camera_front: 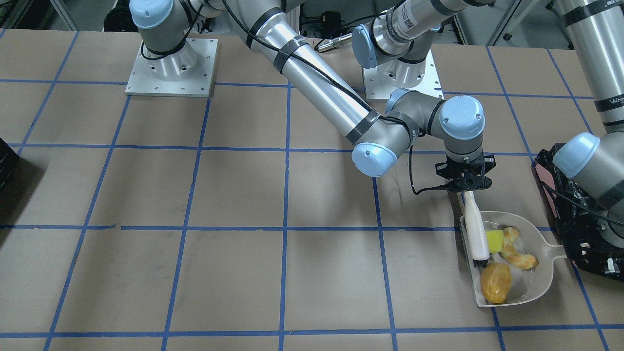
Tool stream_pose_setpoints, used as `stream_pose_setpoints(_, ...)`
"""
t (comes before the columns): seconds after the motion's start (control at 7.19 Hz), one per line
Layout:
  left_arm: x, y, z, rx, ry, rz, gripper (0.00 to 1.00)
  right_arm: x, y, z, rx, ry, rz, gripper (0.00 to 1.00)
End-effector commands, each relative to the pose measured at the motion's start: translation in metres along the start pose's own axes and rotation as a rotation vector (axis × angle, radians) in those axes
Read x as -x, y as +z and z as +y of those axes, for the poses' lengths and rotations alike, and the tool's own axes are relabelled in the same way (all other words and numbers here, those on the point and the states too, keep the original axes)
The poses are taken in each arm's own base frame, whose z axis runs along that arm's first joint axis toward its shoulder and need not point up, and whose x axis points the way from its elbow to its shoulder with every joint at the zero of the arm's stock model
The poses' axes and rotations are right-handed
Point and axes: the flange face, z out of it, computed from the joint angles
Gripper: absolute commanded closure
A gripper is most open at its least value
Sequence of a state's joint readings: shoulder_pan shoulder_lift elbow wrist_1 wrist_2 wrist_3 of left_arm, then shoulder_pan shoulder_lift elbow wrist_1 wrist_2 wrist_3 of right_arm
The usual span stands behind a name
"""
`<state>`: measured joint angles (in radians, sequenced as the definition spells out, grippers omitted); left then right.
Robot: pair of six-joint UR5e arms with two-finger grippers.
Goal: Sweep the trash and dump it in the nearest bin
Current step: 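Sweep remaining trash into the dustpan, then pull the brush back with the right gripper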
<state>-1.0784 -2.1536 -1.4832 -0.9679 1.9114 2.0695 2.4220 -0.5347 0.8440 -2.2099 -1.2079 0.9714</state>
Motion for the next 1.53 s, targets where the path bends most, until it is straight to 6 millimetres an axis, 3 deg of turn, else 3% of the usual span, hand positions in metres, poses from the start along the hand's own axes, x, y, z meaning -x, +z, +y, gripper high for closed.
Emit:
stream_pose_setpoints(0.0,0.000,-0.001,0.000,0.000,-0.002,-0.001,1.00,-0.001,-0.052,-0.028,-0.036,-0.048,-0.021,1.00)
stream_pose_setpoints(0.14,0.000,0.000,0.000,-0.002,-0.002,-0.001,1.00,-0.024,-0.081,-0.069,-0.043,-0.050,0.001,1.00)
stream_pose_setpoints(0.28,0.000,0.000,0.000,-0.002,-0.002,-0.001,1.00,-0.037,-0.087,-0.078,-0.027,-0.027,0.027,1.00)
stream_pose_setpoints(0.42,0.000,0.000,0.000,-0.003,-0.003,-0.001,1.00,-0.047,-0.088,-0.073,-0.008,-0.012,0.043,1.00)
stream_pose_setpoints(0.56,-0.001,0.000,-0.001,-0.006,-0.001,-0.001,1.00,-0.066,-0.103,-0.064,0.005,-0.005,0.059,1.00)
stream_pose_setpoints(0.7,-0.001,0.000,-0.001,-0.008,-0.001,-0.001,1.00,-0.098,-0.129,-0.056,0.018,-0.067,0.094,1.00)
stream_pose_setpoints(0.83,-0.001,0.000,-0.002,-0.012,-0.001,-0.004,1.00,-0.150,-0.153,-0.051,0.038,-0.075,0.126,1.00)
stream_pose_setpoints(0.97,0.000,-0.003,-0.005,-0.064,-0.036,-0.029,1.00,-0.195,-0.172,-0.033,0.050,-0.082,0.149,1.00)
stream_pose_setpoints(1.11,-0.001,-0.011,-0.008,-0.104,-0.057,-0.047,1.00,-0.237,-0.185,-0.022,0.027,-0.102,0.241,1.00)
stream_pose_setpoints(1.39,-0.003,-0.021,-0.012,-0.165,-0.066,-0.064,1.00,-0.287,-0.187,0.006,0.047,-0.073,0.337,1.00)
